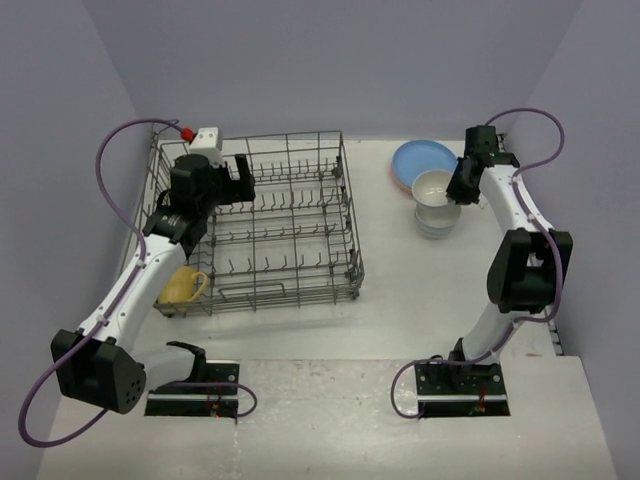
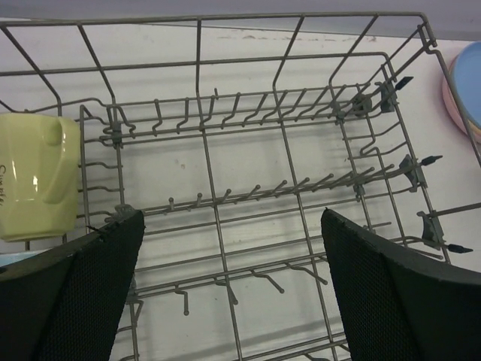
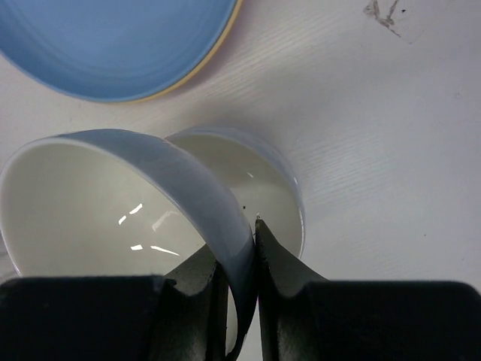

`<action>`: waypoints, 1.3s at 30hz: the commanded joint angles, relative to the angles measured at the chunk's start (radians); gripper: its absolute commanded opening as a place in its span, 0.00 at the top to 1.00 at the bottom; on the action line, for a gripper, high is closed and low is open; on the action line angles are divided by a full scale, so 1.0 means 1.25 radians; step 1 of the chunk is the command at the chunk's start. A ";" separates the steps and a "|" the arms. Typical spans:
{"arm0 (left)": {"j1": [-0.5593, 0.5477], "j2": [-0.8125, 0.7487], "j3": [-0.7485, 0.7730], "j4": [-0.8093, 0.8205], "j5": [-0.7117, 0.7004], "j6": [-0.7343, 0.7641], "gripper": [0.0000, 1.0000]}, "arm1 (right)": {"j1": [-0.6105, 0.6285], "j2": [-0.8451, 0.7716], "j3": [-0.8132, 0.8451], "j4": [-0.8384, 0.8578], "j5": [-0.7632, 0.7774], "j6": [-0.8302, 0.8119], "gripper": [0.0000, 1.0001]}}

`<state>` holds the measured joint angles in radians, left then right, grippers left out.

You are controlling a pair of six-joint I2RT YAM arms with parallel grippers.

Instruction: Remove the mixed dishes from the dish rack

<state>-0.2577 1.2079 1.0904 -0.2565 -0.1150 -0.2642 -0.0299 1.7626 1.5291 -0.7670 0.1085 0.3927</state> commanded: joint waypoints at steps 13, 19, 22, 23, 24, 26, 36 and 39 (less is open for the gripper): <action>0.002 -0.050 -0.024 -0.025 0.040 -0.100 0.00 | -0.024 0.020 -0.092 0.157 -0.035 -0.003 0.89; 0.002 -0.064 -0.027 -0.027 0.037 -0.100 0.00 | -0.024 -0.015 -0.120 0.158 -0.023 0.016 0.69; 0.002 -0.068 -0.028 -0.027 0.042 -0.100 0.00 | -0.024 -0.050 -0.125 0.146 -0.008 0.023 0.58; 0.002 -0.068 -0.028 -0.027 0.042 -0.099 0.00 | -0.024 -0.058 -0.124 0.144 -0.002 0.027 0.53; 0.002 -0.069 -0.029 -0.027 0.043 -0.099 0.00 | -0.023 -0.074 -0.121 0.137 0.003 0.031 0.51; 0.002 -0.072 -0.029 -0.027 0.045 -0.098 0.00 | -0.024 -0.085 -0.115 0.128 0.004 0.034 0.45; 0.002 -0.078 -0.029 -0.023 0.052 -0.092 0.00 | -0.024 -0.122 -0.078 0.079 0.054 0.048 0.31; 0.002 -0.078 -0.029 -0.024 0.050 -0.091 0.00 | -0.023 -0.133 -0.088 0.081 0.036 0.049 0.40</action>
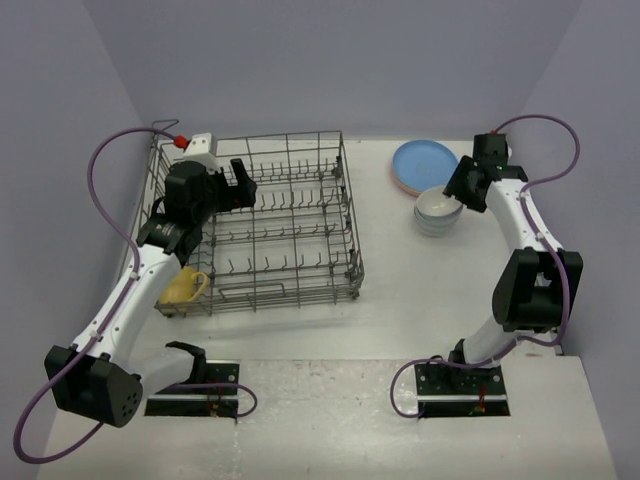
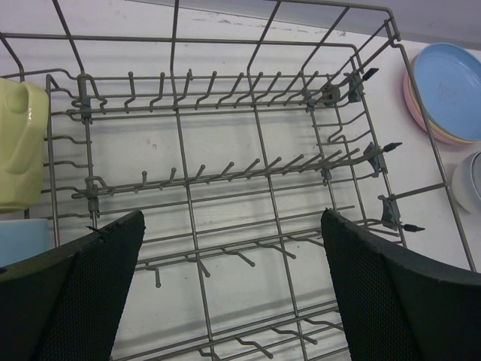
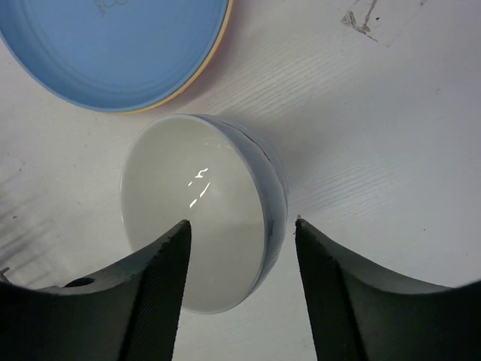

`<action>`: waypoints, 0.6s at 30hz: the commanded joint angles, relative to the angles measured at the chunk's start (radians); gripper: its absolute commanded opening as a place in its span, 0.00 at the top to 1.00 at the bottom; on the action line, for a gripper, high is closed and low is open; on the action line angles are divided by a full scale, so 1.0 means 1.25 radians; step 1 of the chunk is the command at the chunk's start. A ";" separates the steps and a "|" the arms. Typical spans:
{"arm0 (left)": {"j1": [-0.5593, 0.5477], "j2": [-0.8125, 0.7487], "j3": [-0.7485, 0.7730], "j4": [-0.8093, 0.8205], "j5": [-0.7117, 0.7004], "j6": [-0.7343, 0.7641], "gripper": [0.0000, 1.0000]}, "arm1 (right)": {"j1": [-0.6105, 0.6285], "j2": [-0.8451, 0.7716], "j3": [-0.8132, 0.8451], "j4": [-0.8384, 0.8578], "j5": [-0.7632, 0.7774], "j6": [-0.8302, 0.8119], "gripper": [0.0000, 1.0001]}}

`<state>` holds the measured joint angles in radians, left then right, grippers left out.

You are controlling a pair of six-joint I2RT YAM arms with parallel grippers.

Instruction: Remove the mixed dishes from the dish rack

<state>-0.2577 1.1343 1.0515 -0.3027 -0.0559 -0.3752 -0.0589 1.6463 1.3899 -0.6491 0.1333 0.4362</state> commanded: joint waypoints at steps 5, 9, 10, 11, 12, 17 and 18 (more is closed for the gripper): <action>0.002 -0.007 0.001 0.019 0.009 -0.002 0.00 | -0.001 -0.036 0.008 0.009 -0.016 0.019 0.55; 0.002 0.004 0.003 0.018 0.016 -0.003 0.00 | -0.001 -0.027 -0.001 0.008 -0.010 0.033 0.69; 0.002 0.007 0.003 0.019 0.018 -0.003 0.00 | -0.001 -0.026 -0.009 0.010 -0.004 0.039 0.75; 0.002 0.007 0.003 0.020 0.019 -0.004 0.00 | -0.001 -0.021 -0.015 0.010 0.001 0.042 0.81; 0.002 0.007 0.004 0.020 0.019 -0.004 0.00 | -0.001 -0.016 -0.023 0.008 0.010 0.050 0.81; 0.002 0.004 0.004 0.018 0.021 -0.007 0.00 | -0.001 -0.011 -0.061 0.005 0.059 0.076 0.85; 0.002 0.004 0.006 0.018 0.023 -0.007 0.00 | -0.001 -0.012 -0.066 0.006 0.068 0.080 0.88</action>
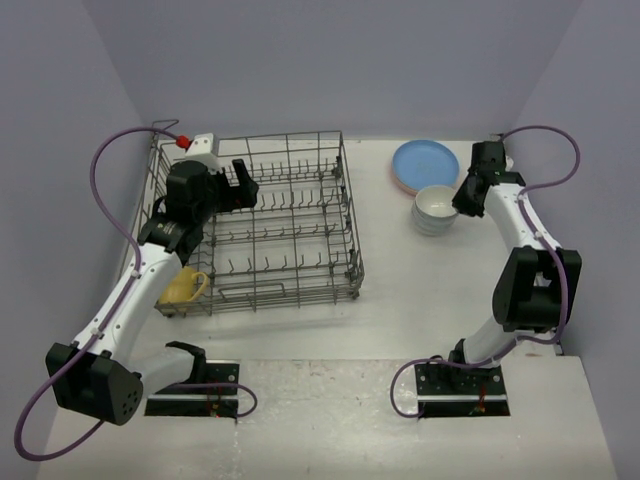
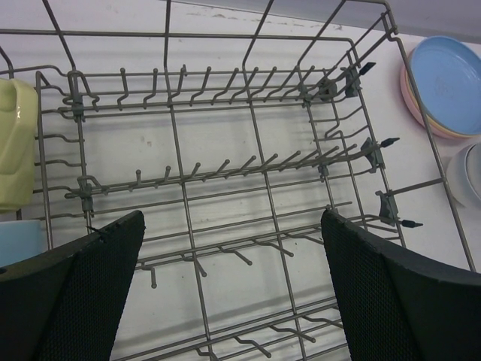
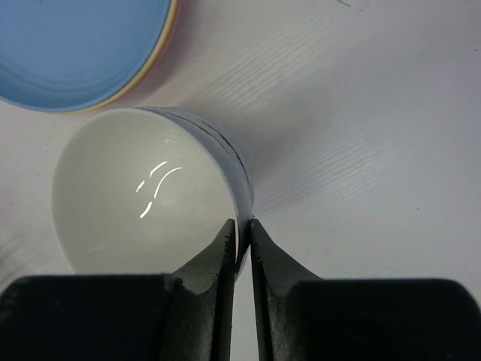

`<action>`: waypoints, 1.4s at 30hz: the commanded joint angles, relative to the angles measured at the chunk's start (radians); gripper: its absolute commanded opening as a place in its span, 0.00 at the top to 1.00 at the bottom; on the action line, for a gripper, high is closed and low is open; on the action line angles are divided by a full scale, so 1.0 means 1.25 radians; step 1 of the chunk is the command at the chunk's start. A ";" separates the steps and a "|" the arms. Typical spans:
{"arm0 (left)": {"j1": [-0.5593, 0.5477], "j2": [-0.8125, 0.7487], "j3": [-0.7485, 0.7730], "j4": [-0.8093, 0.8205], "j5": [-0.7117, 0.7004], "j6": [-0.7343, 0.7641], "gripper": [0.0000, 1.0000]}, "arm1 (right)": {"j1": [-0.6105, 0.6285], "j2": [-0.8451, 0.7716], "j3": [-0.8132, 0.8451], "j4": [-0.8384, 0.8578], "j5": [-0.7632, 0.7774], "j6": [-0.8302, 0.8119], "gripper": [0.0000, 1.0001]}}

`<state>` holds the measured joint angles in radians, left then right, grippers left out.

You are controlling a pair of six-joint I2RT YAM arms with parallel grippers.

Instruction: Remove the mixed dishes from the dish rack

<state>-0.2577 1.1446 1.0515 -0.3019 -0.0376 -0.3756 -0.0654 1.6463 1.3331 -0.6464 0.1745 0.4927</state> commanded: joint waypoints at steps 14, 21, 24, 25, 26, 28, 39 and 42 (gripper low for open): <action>0.002 -0.011 0.014 0.006 0.014 -0.005 0.00 | 0.004 -0.074 -0.004 0.029 -0.006 0.021 0.64; 0.002 -0.017 0.020 -0.020 -0.039 -0.019 0.00 | 0.053 -0.198 0.011 0.032 -0.131 -0.017 0.49; 0.002 -0.017 0.026 -0.031 -0.074 -0.035 0.00 | 0.172 -0.215 0.020 0.048 -0.165 -0.050 0.46; 0.002 -0.016 0.030 -0.038 -0.102 -0.039 0.00 | 0.202 -0.208 0.039 0.048 -0.196 -0.057 0.45; 0.002 -0.015 0.035 -0.046 -0.115 -0.049 0.00 | 0.253 -0.186 0.048 0.051 -0.218 -0.062 0.44; 0.002 -0.008 0.048 -0.064 -0.143 -0.053 0.00 | 0.301 -0.155 0.076 0.065 -0.260 -0.071 0.43; 0.010 0.035 0.088 -0.086 -0.204 -0.055 0.00 | 0.465 0.132 0.265 0.025 -0.226 -0.081 0.49; 0.013 0.046 0.091 -0.093 -0.206 -0.057 0.00 | 0.474 0.149 0.258 0.018 -0.141 -0.058 0.56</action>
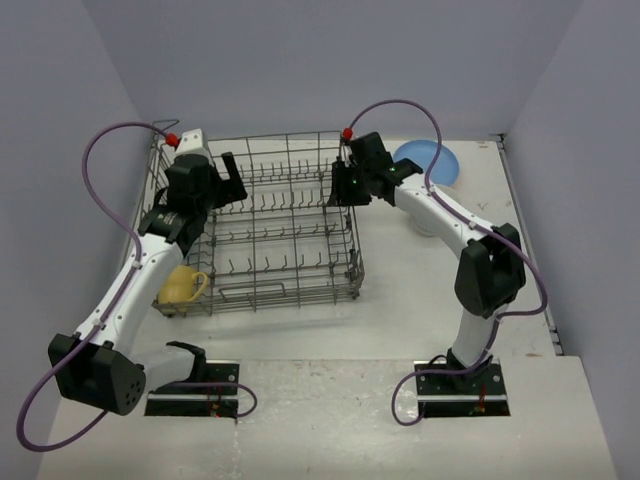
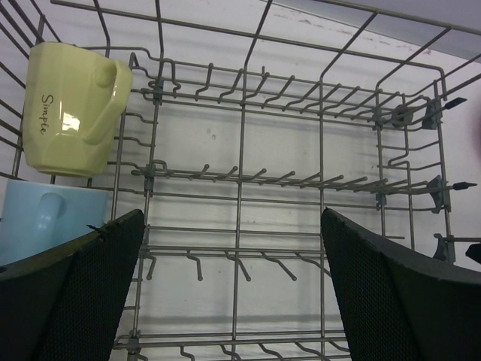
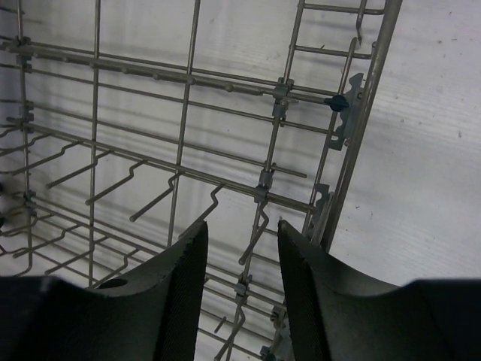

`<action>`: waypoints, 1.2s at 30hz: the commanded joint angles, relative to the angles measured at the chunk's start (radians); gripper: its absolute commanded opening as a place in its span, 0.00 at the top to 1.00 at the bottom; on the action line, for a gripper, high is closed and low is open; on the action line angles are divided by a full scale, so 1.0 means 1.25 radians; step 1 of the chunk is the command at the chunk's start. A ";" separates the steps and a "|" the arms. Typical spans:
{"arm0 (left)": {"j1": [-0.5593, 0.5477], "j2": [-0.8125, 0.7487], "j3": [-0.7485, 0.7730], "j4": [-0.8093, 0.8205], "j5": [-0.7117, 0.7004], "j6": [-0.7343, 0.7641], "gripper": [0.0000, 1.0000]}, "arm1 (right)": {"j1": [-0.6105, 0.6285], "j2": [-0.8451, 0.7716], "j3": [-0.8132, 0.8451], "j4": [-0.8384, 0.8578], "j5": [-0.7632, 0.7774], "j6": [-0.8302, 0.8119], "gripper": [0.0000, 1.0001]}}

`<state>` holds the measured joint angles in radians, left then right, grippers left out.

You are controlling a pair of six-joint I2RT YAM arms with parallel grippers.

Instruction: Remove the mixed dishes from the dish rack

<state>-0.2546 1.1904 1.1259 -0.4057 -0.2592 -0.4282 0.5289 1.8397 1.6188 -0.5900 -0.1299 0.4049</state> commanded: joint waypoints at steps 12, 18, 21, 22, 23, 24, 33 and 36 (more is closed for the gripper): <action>0.016 0.018 0.026 -0.002 -0.020 -0.007 0.00 | 0.003 -0.074 0.073 -0.051 0.146 -0.017 0.56; 0.022 0.020 0.020 0.004 -0.017 -0.008 0.00 | 0.001 -0.046 0.064 -0.073 0.192 -0.013 0.56; 0.025 0.025 0.018 0.003 -0.018 -0.007 0.00 | 0.001 -0.027 0.056 -0.089 0.222 -0.007 0.56; 0.027 0.028 0.018 0.003 -0.021 -0.007 0.00 | 0.001 -0.016 0.054 -0.093 0.223 -0.006 0.57; 0.028 0.029 0.018 0.003 -0.022 -0.007 0.00 | 0.001 -0.010 0.052 -0.095 0.214 -0.006 0.57; 0.032 0.031 0.018 0.003 -0.025 -0.006 0.00 | 0.003 -0.004 0.046 -0.096 0.195 -0.001 0.60; 0.049 0.059 0.028 0.012 -0.034 0.000 0.00 | 0.015 -0.033 -0.066 -0.046 0.136 0.055 0.88; 0.054 0.075 0.038 0.021 -0.044 0.019 0.00 | 0.025 -0.054 -0.087 -0.030 0.133 0.097 0.96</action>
<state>-0.2024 1.2675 1.1267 -0.4259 -0.2779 -0.4252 0.5518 1.8217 1.5356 -0.6495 0.0376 0.4721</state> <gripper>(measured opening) 0.999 0.060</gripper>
